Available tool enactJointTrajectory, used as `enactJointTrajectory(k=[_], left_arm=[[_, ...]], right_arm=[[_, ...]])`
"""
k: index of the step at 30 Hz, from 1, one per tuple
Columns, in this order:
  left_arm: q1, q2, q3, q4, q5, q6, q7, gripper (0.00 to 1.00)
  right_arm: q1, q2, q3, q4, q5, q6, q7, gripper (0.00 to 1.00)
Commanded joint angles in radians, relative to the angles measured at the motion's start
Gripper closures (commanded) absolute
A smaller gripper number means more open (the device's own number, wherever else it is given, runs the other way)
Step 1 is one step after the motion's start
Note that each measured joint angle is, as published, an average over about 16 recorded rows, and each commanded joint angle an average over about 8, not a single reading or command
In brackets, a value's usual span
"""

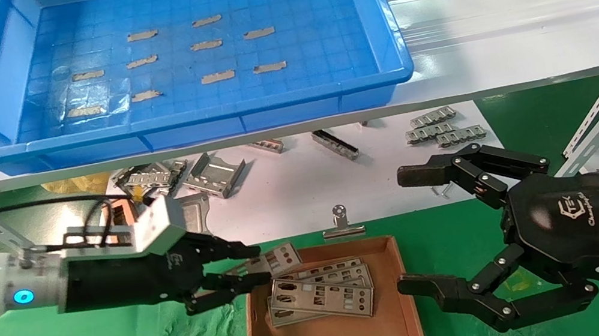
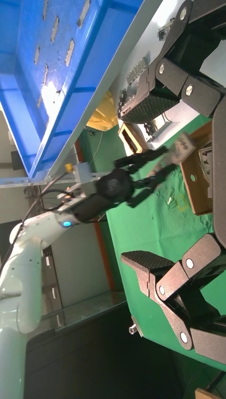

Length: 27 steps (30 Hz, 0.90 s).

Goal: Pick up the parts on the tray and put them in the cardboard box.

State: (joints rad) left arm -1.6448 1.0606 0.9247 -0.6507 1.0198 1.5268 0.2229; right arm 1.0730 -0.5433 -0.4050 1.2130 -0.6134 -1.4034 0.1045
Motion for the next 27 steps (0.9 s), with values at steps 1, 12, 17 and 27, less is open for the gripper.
enactJointTrajectory(k=[1,12,17,27], left_arm=[[0.009,0.033,0.009,0.033,0.014,-0.009,0.035,1.00],[0.010,0.112,0.030,0.095,0.017,0.022,0.117,1.00],[0.027,0.145,0.055,0.086,0.065,-0.027,0.168,1.00],[0.044,0.175,0.083,0.108,0.135,-0.142,0.177,1.00]], right_arm=[[0.000,0.000,0.000,0.000,0.000,0.000,0.000,0.00],[0.000,0.000,0.000,0.000,0.000,0.000,0.000,0.00],[0.000,0.000,0.000,0.000,0.000,0.000,0.000,0.00],[0.000,0.000,0.000,0.000,0.000,0.000,0.000,0.00]])
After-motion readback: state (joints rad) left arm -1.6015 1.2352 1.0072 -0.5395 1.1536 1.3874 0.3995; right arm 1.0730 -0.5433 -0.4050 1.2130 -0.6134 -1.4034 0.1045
